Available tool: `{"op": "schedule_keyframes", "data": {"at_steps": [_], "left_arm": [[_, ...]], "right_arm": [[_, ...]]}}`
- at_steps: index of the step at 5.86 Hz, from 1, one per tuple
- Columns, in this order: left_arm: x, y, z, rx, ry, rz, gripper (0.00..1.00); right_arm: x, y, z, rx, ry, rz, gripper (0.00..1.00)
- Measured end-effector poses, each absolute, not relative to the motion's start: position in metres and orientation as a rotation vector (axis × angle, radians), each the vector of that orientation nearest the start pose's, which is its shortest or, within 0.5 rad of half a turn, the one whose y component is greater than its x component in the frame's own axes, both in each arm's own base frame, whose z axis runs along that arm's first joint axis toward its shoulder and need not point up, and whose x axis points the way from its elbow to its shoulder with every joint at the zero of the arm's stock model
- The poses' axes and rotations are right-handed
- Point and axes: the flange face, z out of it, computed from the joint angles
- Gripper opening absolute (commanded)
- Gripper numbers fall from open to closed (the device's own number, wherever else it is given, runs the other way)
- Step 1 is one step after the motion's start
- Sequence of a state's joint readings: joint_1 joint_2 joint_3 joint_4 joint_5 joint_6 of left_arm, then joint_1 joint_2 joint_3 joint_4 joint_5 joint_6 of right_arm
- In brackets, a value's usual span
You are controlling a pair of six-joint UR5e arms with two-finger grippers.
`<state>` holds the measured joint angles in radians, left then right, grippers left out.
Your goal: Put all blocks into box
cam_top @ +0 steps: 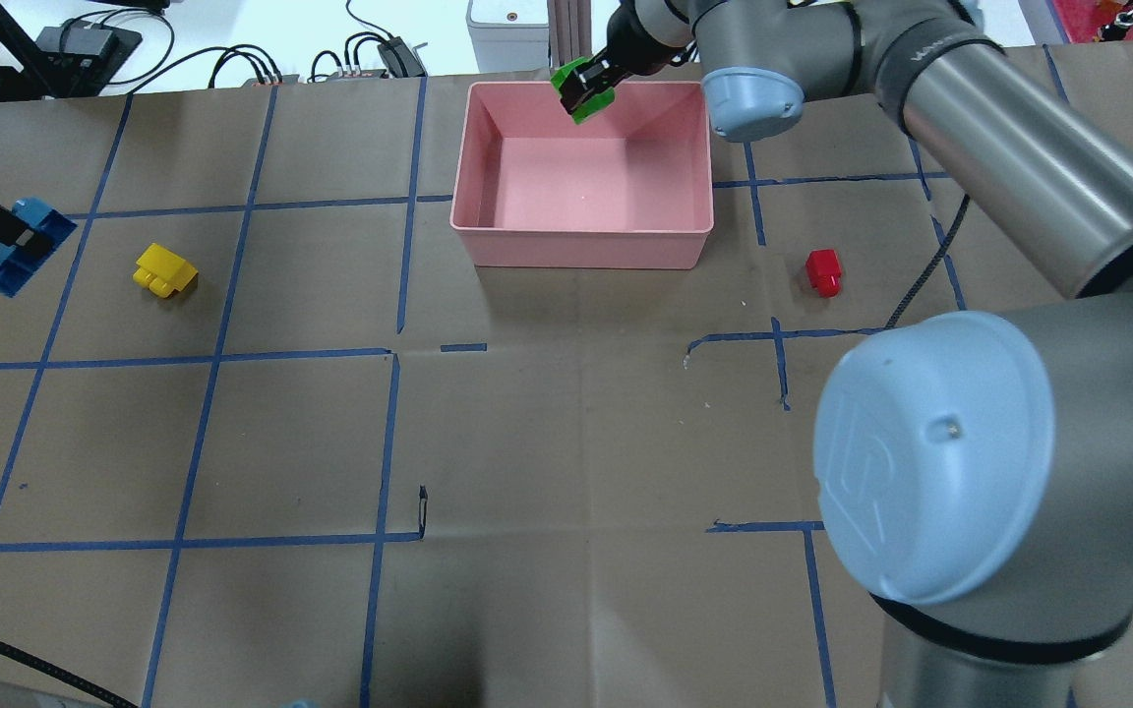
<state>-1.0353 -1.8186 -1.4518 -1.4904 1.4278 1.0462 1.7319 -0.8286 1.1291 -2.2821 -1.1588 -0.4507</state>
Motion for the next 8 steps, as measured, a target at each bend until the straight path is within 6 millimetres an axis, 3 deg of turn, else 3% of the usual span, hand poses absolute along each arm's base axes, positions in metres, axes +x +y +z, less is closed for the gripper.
{"op": "schedule_keyframes", "data": {"at_steps": [1,3,4,5,6,7,8], "left_arm": [[0.142,-0.598,0.426,0.572,3.225,-0.098,0.23],[0.075,-0.640,0.427,0.187,3.269,-0.063,0.23],[0.034,-0.666,0.423,0.057,3.273,-0.052,0.23],[-0.013,-0.690,0.421,-0.050,3.274,-0.052,0.23],[-0.066,-0.708,0.420,-0.132,3.275,-0.059,0.23],[-0.126,-0.723,0.418,-0.181,3.276,-0.072,0.23],[-0.188,-0.733,0.415,-0.194,3.278,-0.088,0.23]], "right_arm": [[0.305,-0.754,0.308,-0.925,2.589,-0.605,0.99],[0.298,-0.749,0.294,-0.922,2.678,-0.442,0.99],[0.286,-0.744,0.307,-0.904,2.705,-0.389,0.99],[0.263,-0.735,0.331,-0.864,2.754,-0.296,0.99],[0.224,-0.725,0.362,-0.805,2.835,-0.209,0.98],[0.178,-0.717,0.396,-0.719,2.939,-0.185,0.89],[0.135,-0.707,0.409,-0.611,3.044,-0.166,0.90]]}}
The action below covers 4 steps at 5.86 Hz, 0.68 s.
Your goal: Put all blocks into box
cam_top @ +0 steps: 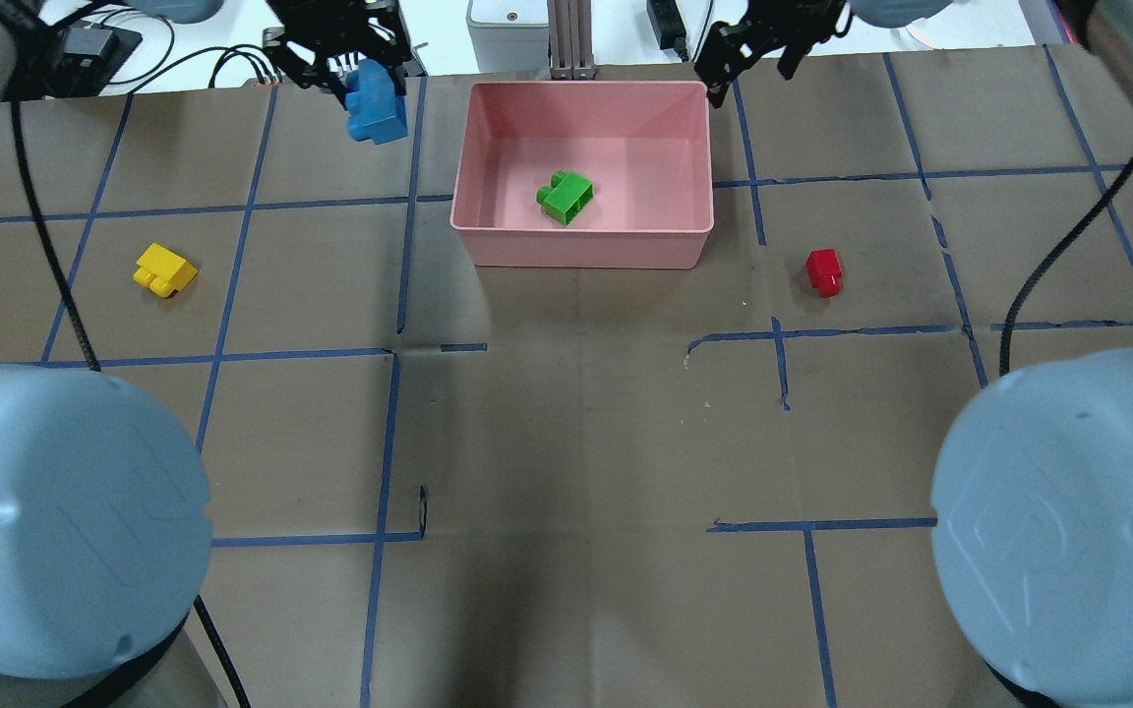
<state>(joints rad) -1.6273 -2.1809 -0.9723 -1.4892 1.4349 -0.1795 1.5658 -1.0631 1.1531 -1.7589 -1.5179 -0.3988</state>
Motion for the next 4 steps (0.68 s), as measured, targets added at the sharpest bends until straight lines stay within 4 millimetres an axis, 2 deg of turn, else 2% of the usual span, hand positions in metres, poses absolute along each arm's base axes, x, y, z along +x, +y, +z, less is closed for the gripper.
{"op": "schedule_keyframes", "data": {"at_steps": [1,2,3,4], "left_arm": [[-0.243,-0.739,0.400,-0.191,3.275,-0.094,0.23],[-0.282,-0.747,0.370,-0.196,3.271,-0.092,0.26],[-0.304,-0.757,0.332,-0.194,3.253,-0.096,0.63],[-0.312,-0.763,0.301,-0.182,3.221,-0.092,0.98]], "right_arm": [[0.101,-0.695,0.393,-0.520,3.127,-0.165,0.90],[0.080,-0.680,0.360,-0.443,3.172,-0.196,0.90],[0.066,-0.666,0.322,-0.369,3.193,-0.252,0.90],[0.058,-0.656,0.292,-0.312,3.202,-0.323,0.90]]}}
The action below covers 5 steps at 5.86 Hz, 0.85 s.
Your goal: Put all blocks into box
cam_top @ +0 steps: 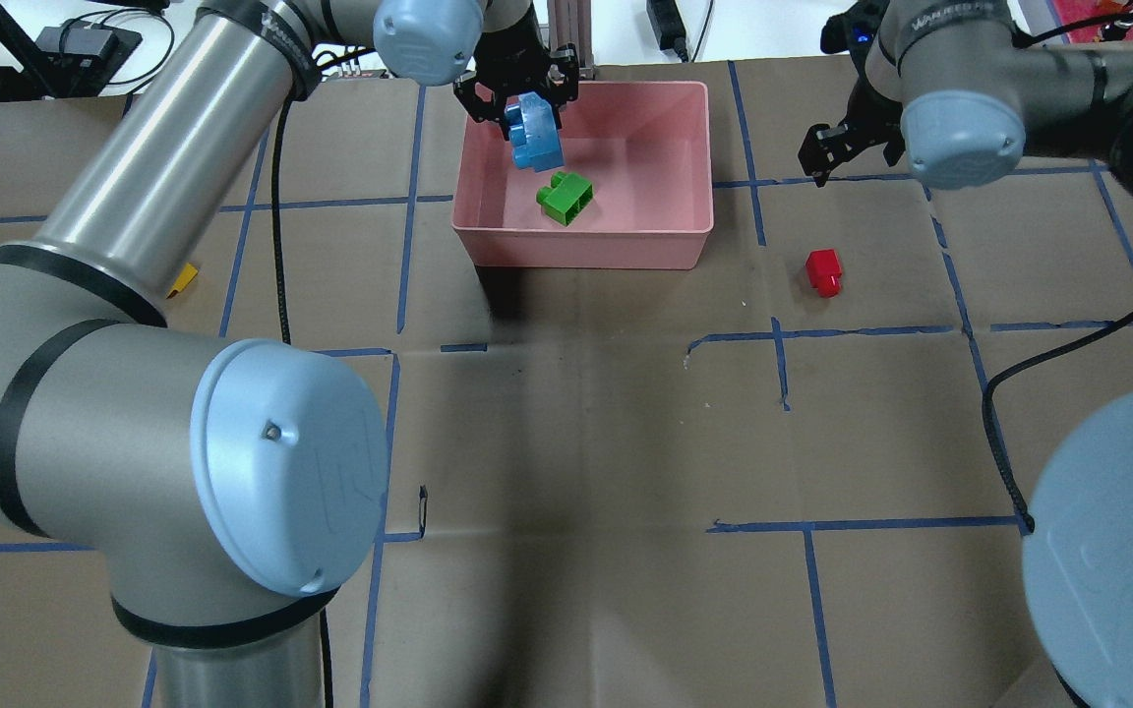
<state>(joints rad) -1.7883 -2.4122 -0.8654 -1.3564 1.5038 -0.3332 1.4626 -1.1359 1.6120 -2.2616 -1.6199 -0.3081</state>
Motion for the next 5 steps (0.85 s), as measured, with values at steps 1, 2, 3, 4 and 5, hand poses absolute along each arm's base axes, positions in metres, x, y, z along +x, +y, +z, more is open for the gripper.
{"op": "schedule_keyframes", "data": {"at_steps": [1,2,3,4,5], "left_arm": [[-0.314,-0.765,0.286,-0.173,3.199,-0.085,0.98],[-0.313,-0.765,0.288,-0.171,3.194,-0.096,0.98],[-0.312,-0.762,0.310,-0.171,3.198,-0.133,0.99],[-0.303,-0.753,0.352,-0.177,3.204,-0.184,0.99],[-0.279,-0.741,0.399,-0.212,3.204,-0.211,0.99]], "right_arm": [[0.055,-0.646,0.265,-0.245,3.203,-0.330,0.89],[0.056,-0.635,0.241,-0.162,3.199,-0.282,0.89],[0.059,-0.625,0.221,-0.063,3.194,-0.244,0.89],[0.064,-0.615,0.203,-0.002,3.189,-0.239,0.88],[0.066,-0.607,0.188,0.016,3.187,-0.231,0.80]]}}
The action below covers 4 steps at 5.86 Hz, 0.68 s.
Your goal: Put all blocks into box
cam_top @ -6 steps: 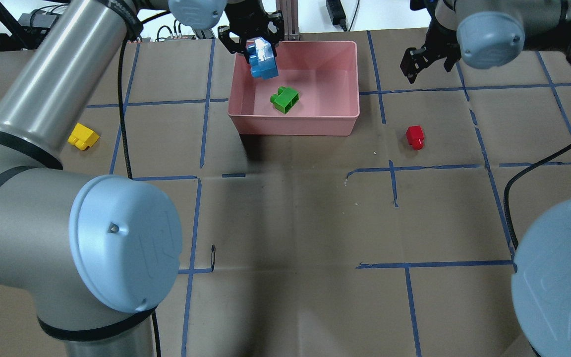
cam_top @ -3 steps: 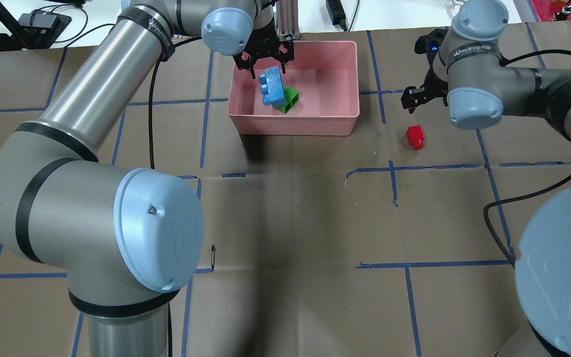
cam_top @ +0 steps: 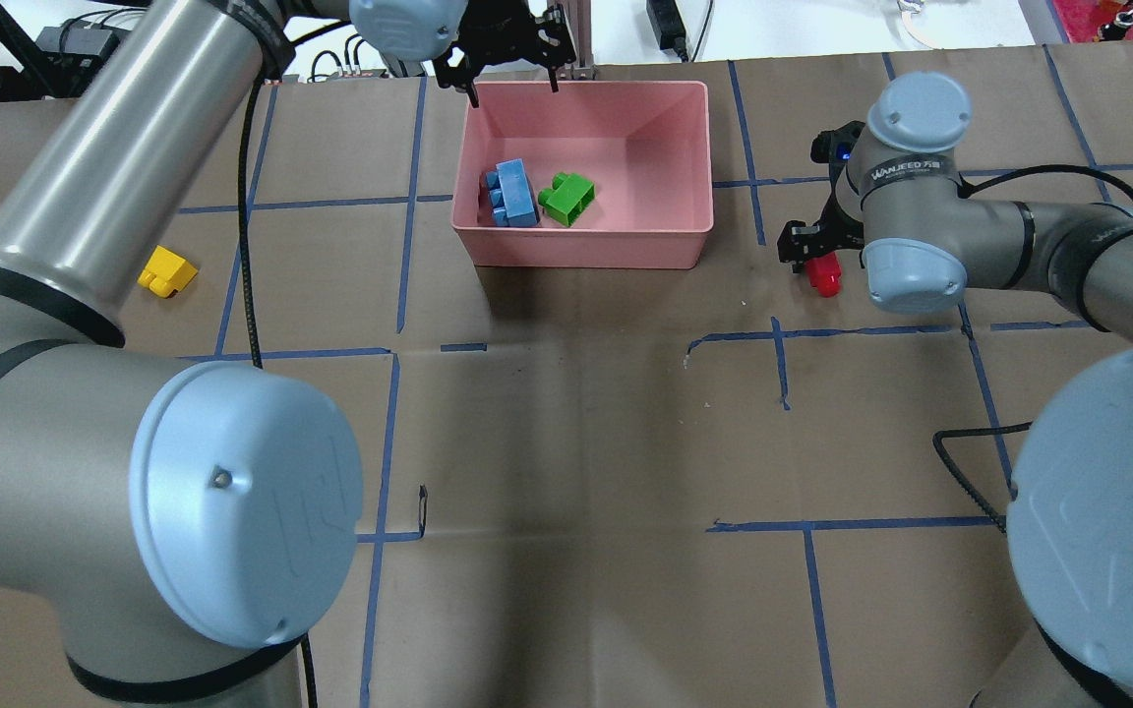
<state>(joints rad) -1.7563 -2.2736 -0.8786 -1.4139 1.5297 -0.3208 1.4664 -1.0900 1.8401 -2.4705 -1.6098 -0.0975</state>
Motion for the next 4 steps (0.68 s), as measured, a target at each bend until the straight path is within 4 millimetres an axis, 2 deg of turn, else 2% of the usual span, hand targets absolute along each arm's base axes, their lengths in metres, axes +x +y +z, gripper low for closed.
{"op": "schedule_keyframes", "data": {"at_steps": [1,2,3,4], "left_arm": [[-0.236,-0.732,0.437,-0.239,3.195,-0.206,0.99],[-0.184,-0.729,0.457,-0.225,3.185,-0.195,0.99],[-0.123,-0.731,0.462,-0.188,3.176,-0.184,0.99],[-0.060,-0.734,0.460,-0.146,3.168,-0.171,0.99]], "right_arm": [[0.067,-0.601,0.180,0.018,3.186,-0.216,0.55],[0.068,-0.598,0.178,0.019,3.186,-0.209,0.26],[0.068,-0.597,0.179,0.019,3.185,-0.207,0.07],[0.068,-0.597,0.181,0.014,3.184,-0.212,0.05]]}}
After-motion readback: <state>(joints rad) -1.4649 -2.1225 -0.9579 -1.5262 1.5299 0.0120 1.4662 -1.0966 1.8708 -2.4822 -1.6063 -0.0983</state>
